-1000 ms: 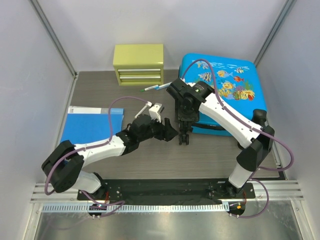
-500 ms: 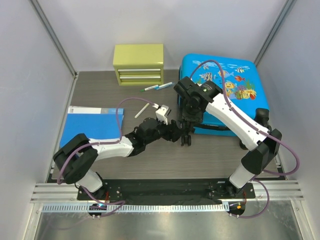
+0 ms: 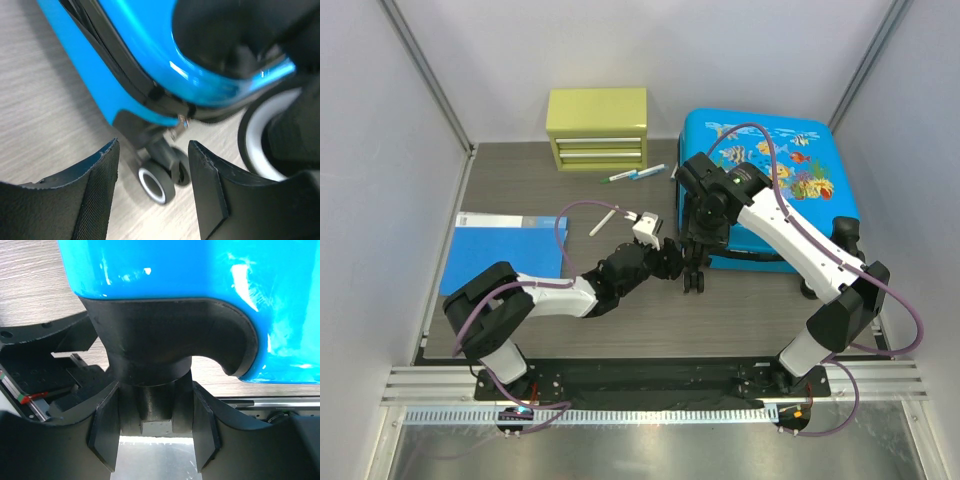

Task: Pack the luggage
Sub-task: Zip the luggage at the center of the board.

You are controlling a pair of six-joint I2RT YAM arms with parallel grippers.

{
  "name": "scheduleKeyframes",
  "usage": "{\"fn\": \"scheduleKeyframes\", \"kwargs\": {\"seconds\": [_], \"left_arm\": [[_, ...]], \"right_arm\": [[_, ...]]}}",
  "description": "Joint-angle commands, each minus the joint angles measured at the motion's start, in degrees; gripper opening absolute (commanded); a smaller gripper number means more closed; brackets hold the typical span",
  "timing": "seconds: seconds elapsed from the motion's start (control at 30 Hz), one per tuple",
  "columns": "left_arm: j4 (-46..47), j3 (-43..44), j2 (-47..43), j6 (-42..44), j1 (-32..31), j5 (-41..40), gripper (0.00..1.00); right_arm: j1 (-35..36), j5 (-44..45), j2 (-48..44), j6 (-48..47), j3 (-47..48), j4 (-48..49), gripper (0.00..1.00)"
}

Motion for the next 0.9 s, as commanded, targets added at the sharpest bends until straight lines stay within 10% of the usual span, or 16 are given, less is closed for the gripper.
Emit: {"fn": "scheduleKeyframes", "kwargs": {"seconds": [0.0,0.87], "left_arm": [[11.4,0.1,1.2,-1.9,-0.3,-4.4,0.58],[15.5,3.7,9.2,-6.2,-2.3,-5.9,0.46]], "right_arm": [[-1.2,-1.3,-6.8,3.4,2.5,2.6,0.01],[-2.7,-4.0,-8.1,7.0,-0.9,4.7,0.01]]}}
